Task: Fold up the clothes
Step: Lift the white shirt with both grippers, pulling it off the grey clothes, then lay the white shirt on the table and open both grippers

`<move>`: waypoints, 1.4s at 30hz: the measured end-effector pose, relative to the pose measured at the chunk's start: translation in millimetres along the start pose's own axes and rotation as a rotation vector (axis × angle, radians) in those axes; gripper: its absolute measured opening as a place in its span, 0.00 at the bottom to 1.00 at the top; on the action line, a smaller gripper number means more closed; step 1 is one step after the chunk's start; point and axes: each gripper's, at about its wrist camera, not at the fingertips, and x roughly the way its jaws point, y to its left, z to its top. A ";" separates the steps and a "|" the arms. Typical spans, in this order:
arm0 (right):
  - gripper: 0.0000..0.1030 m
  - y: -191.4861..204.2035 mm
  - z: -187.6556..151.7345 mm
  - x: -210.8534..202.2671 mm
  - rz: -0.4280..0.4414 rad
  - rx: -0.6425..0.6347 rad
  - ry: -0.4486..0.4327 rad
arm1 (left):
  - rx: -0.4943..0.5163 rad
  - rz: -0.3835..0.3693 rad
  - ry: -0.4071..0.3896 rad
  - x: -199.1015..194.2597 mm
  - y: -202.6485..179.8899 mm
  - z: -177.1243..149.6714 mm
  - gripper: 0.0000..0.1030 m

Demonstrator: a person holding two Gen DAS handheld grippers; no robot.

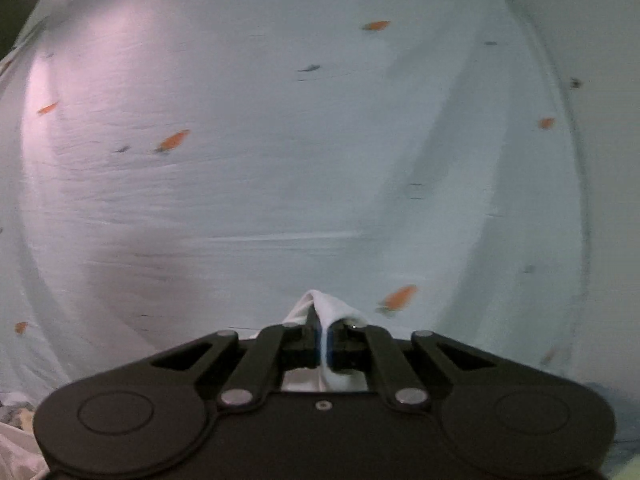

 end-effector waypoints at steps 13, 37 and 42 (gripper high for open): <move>0.48 -106.7 -97.1 13.5 0.029 -0.022 0.508 | 0.013 0.278 0.241 -0.4 -47.4 -100.5 0.43; 0.87 -92.3 -247.4 -64.6 0.145 -0.150 0.953 | 0.072 0.344 0.540 3.6 -81.3 -206.5 0.81; 0.87 -59.2 -247.1 -64.1 0.190 -0.288 0.884 | 0.082 0.333 0.555 17.8 -78.2 -204.4 0.81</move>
